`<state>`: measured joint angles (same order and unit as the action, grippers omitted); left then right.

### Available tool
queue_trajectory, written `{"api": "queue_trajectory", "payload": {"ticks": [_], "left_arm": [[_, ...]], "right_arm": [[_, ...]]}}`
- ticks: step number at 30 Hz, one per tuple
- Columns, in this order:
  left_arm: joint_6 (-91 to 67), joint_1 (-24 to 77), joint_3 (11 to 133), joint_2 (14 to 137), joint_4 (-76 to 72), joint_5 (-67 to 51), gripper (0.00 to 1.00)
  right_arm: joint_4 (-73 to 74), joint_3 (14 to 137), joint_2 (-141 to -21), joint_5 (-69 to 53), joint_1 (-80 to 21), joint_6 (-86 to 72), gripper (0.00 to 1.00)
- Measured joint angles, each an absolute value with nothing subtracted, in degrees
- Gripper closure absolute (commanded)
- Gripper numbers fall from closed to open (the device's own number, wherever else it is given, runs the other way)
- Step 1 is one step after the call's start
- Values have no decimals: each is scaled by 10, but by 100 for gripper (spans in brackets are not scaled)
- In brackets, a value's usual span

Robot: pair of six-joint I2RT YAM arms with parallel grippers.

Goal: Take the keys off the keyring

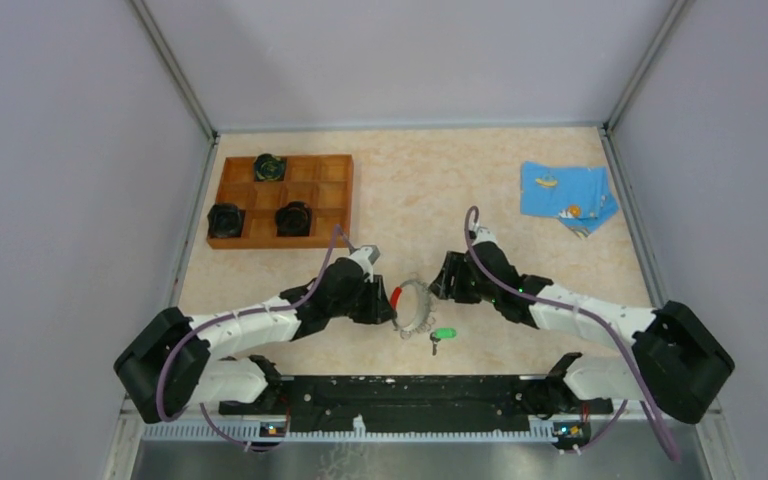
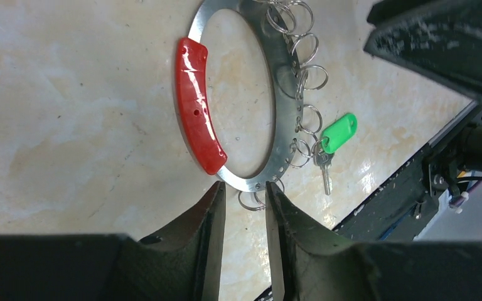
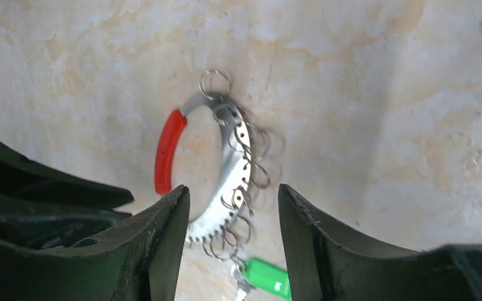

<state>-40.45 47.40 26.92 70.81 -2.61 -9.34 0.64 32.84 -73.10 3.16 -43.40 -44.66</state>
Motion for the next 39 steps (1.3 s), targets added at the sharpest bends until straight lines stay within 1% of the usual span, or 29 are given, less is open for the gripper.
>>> {"api": "queue_trajectory", "payload": {"ticks": [4,11,14,18,24,30,33,39], "left_arm": [[-417,473,258,700,-39,-82,62],[-425,473,229,701,-61,-44,62],[-426,473,229,717,-82,-28,65],[-433,473,230,757,-125,-20,73],[-448,470,232,803,-194,-20,81],[-458,463,229,817,-223,-7,85],[-464,463,223,817,-232,-4,86],[-476,463,215,818,-248,-3,88]], "right_arm": [[0,266,-671,6,-434,-446,40],[-30,221,-680,-45,-434,-455,40],[-84,210,-703,-61,-434,-477,40],[-173,194,-739,-87,-434,-522,41],[-285,172,-789,-108,-432,-592,48],[-295,168,-798,-99,-427,-622,64],[-290,166,-795,-90,-427,-631,70],[-297,165,-753,-74,-427,-644,71]]}}
